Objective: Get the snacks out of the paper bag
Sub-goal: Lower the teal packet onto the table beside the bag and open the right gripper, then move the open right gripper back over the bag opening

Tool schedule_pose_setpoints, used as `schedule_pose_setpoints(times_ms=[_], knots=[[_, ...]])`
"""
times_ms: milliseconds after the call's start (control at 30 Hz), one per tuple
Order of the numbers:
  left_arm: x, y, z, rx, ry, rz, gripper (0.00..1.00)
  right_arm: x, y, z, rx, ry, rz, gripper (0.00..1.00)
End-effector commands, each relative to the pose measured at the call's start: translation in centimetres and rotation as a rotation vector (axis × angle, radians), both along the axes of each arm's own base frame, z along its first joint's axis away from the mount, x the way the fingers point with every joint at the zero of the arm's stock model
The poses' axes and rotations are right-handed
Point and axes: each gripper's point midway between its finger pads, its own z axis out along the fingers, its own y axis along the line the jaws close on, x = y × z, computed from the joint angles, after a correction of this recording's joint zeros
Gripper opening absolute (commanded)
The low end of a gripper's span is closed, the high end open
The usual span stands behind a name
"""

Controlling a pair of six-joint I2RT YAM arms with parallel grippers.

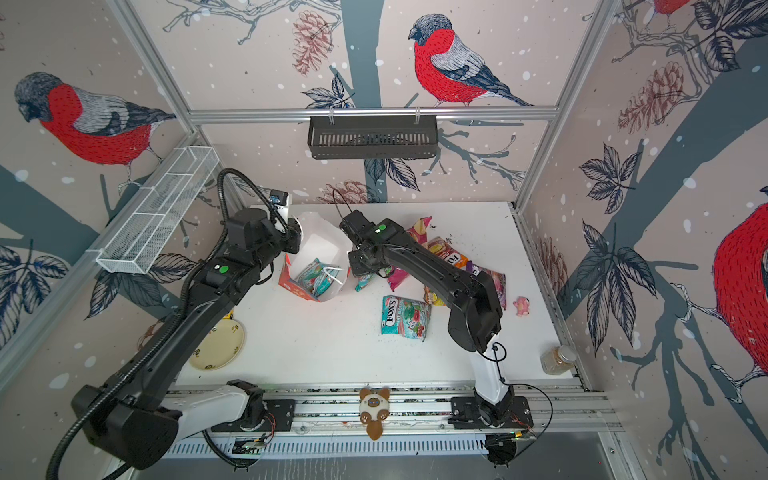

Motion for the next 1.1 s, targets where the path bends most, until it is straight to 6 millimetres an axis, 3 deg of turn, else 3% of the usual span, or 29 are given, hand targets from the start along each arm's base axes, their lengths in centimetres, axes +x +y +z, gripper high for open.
schedule_pose_setpoints(times_ms=[0,267,367,467,567,700,867,1067], knots=[[0.3,-0.2,1.1,-0.007,-0.049,-0.012,0.00,-0.5,-1.0,-1.5,-0.063,0.023,-0.023,0.04],[0.3,-0.5,1.2,-0.011,-0.050,-0.025,0.00,2.9,1.5,-3.2,0.026,0.022,-0.014,0.07],[0.1,-0.4,1.2,-0.013,-0.049,-0.025,0.00,3.7,2.3,-2.9,0.053,0.007,-0.010,0.20],[0.0,-0.3,1.3,-0.012,-0.050,-0.020,0.00,3.9,2.5,-2.9,0.069,0.004,-0.011,0.23],[-0.1,-0.2,1.2,-0.010,-0.052,-0.016,0.00,4.1,2.4,-2.7,0.079,-0.008,-0.017,0.33],[-0.1,-0.3,1.2,-0.011,-0.052,-0.019,0.00,4.3,2.3,-2.2,0.108,-0.019,-0.024,0.37],[0.0,-0.2,1.3,-0.010,-0.056,-0.016,0.00,4.8,2.5,0.2,0.171,-0.071,-0.032,0.42],[-0.2,-0.1,1.4,-0.005,-0.059,-0.013,0.00,6.0,0.8,6.0,0.306,-0.189,-0.097,0.48]])
